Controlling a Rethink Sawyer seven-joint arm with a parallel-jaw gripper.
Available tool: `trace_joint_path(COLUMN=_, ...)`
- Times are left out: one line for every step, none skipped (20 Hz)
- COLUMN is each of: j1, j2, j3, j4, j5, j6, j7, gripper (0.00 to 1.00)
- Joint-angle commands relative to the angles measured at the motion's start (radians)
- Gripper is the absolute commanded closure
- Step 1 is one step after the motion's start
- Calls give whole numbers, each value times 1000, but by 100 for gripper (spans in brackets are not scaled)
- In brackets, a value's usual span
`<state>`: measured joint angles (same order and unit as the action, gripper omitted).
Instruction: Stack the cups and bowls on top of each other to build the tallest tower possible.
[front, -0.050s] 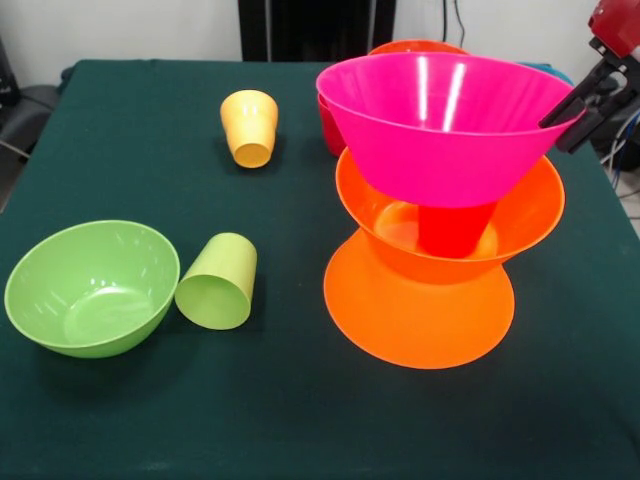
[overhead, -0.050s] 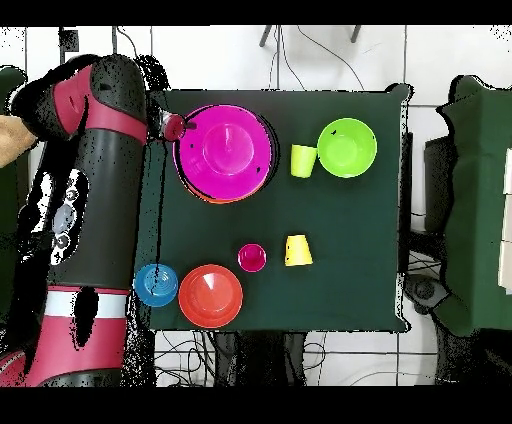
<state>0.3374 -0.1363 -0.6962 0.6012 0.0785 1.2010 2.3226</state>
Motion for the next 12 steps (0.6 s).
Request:
trace_joint_path(j1=18, j2=-5, j3=40, j4=-1, j5=13, j6=77, j7=163, gripper=100)
trace_joint_path(j1=18, j2=-6, j3=40, j4=0, j5=14, j6=76, j7=162, gripper=100)
trace_joint_path(j1=17, j2=-5, j3=39, j4=-1, j5=15, j6=77, j7=161, gripper=100)
trace_joint_path(j1=17, j2=-3, j3=39, j4=-3, j5=16, j6=78, j7=160, gripper=100)
trace_joint_path(j1=17, j2=-1, j3=38, j4=-5, j5=17, j6=78, j7=161, gripper=100)
trace_joint_path(j1=17, j2=0, j3=37, j4=-5, j5=18, j6=78, j7=161, gripper=100)
trace_joint_path(j1=17, j2=0, j3=36, j4=-5, j5=19, j6=78, j7=161, gripper=100)
trace_joint_path(j1=17, j2=0, j3=35, j4=-4, j5=20, j6=78, j7=160, gripper=100)
trace_joint_path(j1=17, j2=-1, j3=34, j4=-3, j5=21, j6=78, j7=160, gripper=100)
trace_joint_path(j1=17, j2=0, j3=34, j4=-1, j5=22, j6=76, j7=159, gripper=100)
trace_joint_path(j1=18, j2=-1, j3=33, j4=1, j5=23, j6=74, j7=159, gripper=100)
trace_joint_path(j1=18, j2=0, j3=32, j4=2, j5=23, j6=72, j7=159, gripper=100)
